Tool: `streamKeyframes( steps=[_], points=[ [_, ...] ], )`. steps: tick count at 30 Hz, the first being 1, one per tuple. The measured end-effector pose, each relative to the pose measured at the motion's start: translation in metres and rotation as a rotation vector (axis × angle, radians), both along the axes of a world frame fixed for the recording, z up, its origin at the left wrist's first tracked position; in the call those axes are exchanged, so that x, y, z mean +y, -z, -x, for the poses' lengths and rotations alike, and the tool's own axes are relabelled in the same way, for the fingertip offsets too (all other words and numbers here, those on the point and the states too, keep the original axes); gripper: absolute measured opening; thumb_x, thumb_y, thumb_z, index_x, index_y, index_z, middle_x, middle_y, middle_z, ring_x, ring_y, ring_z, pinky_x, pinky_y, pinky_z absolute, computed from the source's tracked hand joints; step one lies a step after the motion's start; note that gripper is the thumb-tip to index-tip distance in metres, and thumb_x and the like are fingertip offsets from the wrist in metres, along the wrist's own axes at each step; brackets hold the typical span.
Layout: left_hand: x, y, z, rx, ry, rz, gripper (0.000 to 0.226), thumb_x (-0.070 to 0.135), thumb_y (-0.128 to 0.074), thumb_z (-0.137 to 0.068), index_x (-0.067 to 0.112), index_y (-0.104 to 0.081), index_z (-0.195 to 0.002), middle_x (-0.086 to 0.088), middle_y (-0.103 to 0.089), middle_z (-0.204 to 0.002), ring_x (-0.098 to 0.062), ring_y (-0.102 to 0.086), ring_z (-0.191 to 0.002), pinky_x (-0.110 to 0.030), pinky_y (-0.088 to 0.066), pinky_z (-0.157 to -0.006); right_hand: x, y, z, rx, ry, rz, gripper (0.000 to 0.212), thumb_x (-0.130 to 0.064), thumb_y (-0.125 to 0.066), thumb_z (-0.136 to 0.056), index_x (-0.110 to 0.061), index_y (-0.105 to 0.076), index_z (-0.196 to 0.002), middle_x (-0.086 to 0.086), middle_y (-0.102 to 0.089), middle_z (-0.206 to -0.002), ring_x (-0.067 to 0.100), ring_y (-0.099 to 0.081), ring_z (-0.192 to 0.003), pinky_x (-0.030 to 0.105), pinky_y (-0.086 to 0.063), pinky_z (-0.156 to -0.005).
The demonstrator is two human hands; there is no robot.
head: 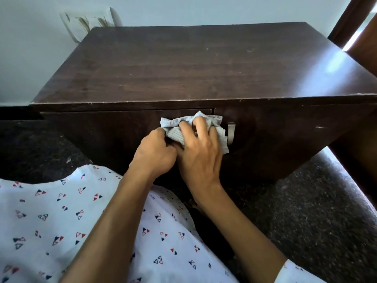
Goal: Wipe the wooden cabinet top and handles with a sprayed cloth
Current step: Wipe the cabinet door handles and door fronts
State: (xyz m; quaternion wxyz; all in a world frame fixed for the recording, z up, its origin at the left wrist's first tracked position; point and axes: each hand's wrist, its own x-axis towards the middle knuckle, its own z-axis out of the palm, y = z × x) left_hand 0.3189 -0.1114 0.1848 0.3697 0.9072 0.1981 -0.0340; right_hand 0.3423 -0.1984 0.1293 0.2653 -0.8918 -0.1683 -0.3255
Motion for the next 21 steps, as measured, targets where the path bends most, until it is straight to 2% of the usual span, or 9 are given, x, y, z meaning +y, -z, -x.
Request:
streamKeyframes(
  steps=[2, 4, 7, 10, 13, 15, 18, 19, 21],
  points=[
    [-0.001, 0.001, 0.002, -0.006, 0.001, 0.011, 0.020, 0.004, -0.044, -0.082, 0.009, -0.055, -0.098, -0.009, -0.061, -0.095, -0.027, -0.058, -0.087, -0.033, -0.044, -0.072, -0.002, 0.003, -0.001, 0.035, -0.017, -0.061, 0.033, -0.036, -0.054, -0.079, -0.014, -0.070, -0.096, 0.008, -0.061, -0.093, 0.026, -0.057, -0.071, 0.034, -0.049, -0.063],
    [-0.001, 0.001, 0.004, -0.022, -0.004, 0.040, 0.029, 0.004, -0.044, -0.082, 0.010, -0.058, -0.107, -0.009, -0.065, -0.100, -0.028, -0.062, -0.093, -0.037, -0.050, -0.079, -0.005, 0.007, -0.001, 0.135, -0.085, -0.255, 0.033, -0.036, -0.055, -0.078, -0.015, -0.070, -0.100, 0.006, -0.059, -0.094, 0.023, -0.059, -0.076, 0.033, -0.050, -0.063],
    [-0.001, 0.002, 0.005, -0.044, -0.004, 0.103, 0.027, 0.000, -0.045, -0.082, 0.016, -0.058, -0.099, -0.004, -0.066, -0.099, -0.024, -0.063, -0.099, -0.038, -0.051, -0.088, -0.010, 0.008, -0.003, 0.242, -0.176, -0.604, 0.032, -0.028, -0.054, -0.080, -0.010, -0.070, -0.100, 0.003, -0.063, -0.096, 0.013, -0.059, -0.087, 0.023, -0.048, -0.076],
    [-0.003, 0.002, 0.004, -0.054, 0.011, 0.147, 0.028, -0.002, -0.044, -0.084, 0.018, -0.057, -0.097, -0.001, -0.064, -0.097, -0.022, -0.062, -0.100, -0.037, -0.051, -0.090, -0.013, 0.006, 0.001, 0.322, -0.196, -0.758, 0.024, -0.016, -0.057, -0.083, -0.010, -0.070, -0.103, -0.002, -0.063, -0.099, 0.005, -0.059, -0.092, 0.011, -0.043, -0.083],
    [-0.004, 0.001, 0.004, -0.074, 0.009, 0.179, 0.030, -0.005, -0.042, -0.082, 0.016, -0.057, -0.097, -0.002, -0.063, -0.094, -0.021, -0.062, -0.098, -0.038, -0.052, -0.089, -0.010, 0.004, 0.002, 0.407, -0.199, -0.847, 0.027, -0.018, -0.054, -0.085, -0.015, -0.069, -0.107, -0.007, -0.064, -0.102, 0.007, -0.061, -0.098, 0.020, -0.047, -0.087],
    [-0.005, -0.001, 0.005, -0.072, -0.004, 0.178, 0.031, -0.007, -0.043, -0.080, 0.016, -0.057, -0.096, -0.002, -0.063, -0.095, -0.020, -0.061, -0.095, -0.031, -0.049, -0.083, -0.012, 0.009, 0.001, 0.608, -0.123, -1.061, 0.021, -0.021, -0.054, -0.089, -0.018, -0.068, -0.104, -0.003, -0.068, -0.099, 0.014, -0.065, -0.095, 0.027, -0.052, -0.082],
    [-0.005, -0.002, 0.009, -0.065, -0.029, 0.166, 0.031, -0.006, -0.042, -0.081, 0.014, -0.058, -0.099, -0.004, -0.063, -0.098, -0.021, -0.059, -0.094, -0.029, -0.046, -0.079, -0.017, 0.022, 0.010, 1.190, -0.020, -1.642, 0.021, -0.027, -0.054, -0.093, -0.010, -0.066, -0.097, 0.009, -0.069, -0.086, 0.023, -0.065, -0.078, 0.033, -0.054, -0.072],
    [-0.005, -0.003, 0.009, -0.064, -0.036, 0.162, 0.032, -0.005, -0.041, -0.081, 0.013, -0.059, -0.100, -0.005, -0.064, -0.100, -0.021, -0.059, -0.094, -0.030, -0.046, -0.079, -0.017, 0.023, 0.016, 1.314, -0.039, -1.732, 0.024, -0.027, -0.051, -0.094, -0.008, -0.065, -0.093, 0.011, -0.069, -0.083, 0.023, -0.065, -0.075, 0.034, -0.054, -0.070],
    [-0.003, -0.003, 0.008, -0.066, -0.049, 0.154, 0.031, -0.004, -0.041, -0.081, 0.013, -0.060, -0.100, -0.007, -0.065, -0.103, -0.023, -0.060, -0.096, -0.033, -0.048, -0.083, -0.014, 0.017, 0.021, 1.423, -0.141, -1.851, 0.028, -0.024, -0.045, -0.097, -0.006, -0.063, -0.085, 0.012, -0.069, -0.071, 0.022, -0.066, -0.065, 0.030, -0.056, -0.062]
  ],
)
